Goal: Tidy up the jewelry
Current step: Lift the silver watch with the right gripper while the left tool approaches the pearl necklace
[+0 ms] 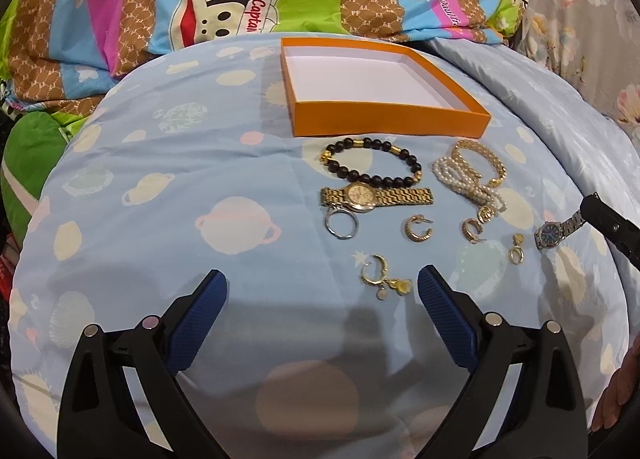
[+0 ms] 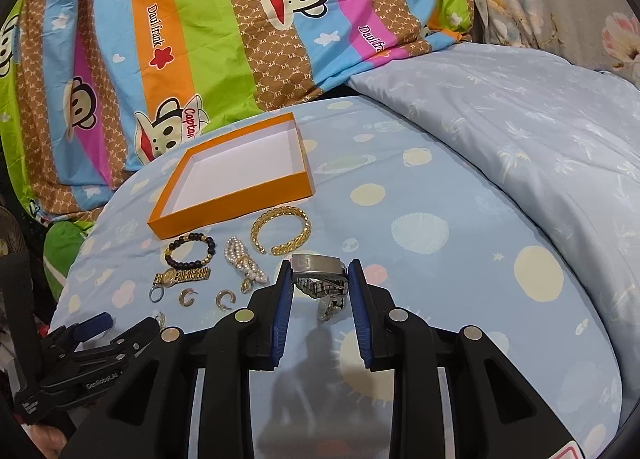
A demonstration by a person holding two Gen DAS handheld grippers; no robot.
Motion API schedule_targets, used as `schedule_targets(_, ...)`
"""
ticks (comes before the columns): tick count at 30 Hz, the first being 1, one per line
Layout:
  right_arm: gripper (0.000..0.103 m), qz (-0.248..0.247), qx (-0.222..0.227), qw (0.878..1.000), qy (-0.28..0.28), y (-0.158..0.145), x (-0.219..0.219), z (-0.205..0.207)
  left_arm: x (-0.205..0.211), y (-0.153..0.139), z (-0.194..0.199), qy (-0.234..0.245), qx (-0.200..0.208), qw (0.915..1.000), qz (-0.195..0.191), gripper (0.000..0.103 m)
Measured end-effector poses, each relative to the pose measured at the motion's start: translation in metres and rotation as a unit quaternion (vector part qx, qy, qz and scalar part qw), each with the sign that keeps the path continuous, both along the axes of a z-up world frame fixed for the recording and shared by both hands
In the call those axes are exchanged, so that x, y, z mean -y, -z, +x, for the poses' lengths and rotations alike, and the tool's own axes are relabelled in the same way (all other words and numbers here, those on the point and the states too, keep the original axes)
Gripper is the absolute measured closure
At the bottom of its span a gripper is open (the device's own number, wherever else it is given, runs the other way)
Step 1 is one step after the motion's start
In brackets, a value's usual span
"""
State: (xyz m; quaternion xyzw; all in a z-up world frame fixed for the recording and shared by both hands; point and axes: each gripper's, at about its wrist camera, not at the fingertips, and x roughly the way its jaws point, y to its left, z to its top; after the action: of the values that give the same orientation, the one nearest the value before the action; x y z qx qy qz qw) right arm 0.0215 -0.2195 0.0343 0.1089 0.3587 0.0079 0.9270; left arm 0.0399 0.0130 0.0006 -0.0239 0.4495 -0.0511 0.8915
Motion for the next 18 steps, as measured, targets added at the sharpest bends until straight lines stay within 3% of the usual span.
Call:
schedule_targets(10, 0.077, 0.002, -0.019, 1.0, -0.003, 0.018, -0.002, -0.003, 0.008, 0.004, -0.001, 0.007, -0.001, 1.0, 0.006, 0.01)
schedule_targets(18, 0.076, 0.005, -0.027, 1.0, -0.009, 0.026, -0.007, -0.003, 0.009, 0.006, 0.002, 0.005, 0.003, 0.9998, 0.018, 0.023)
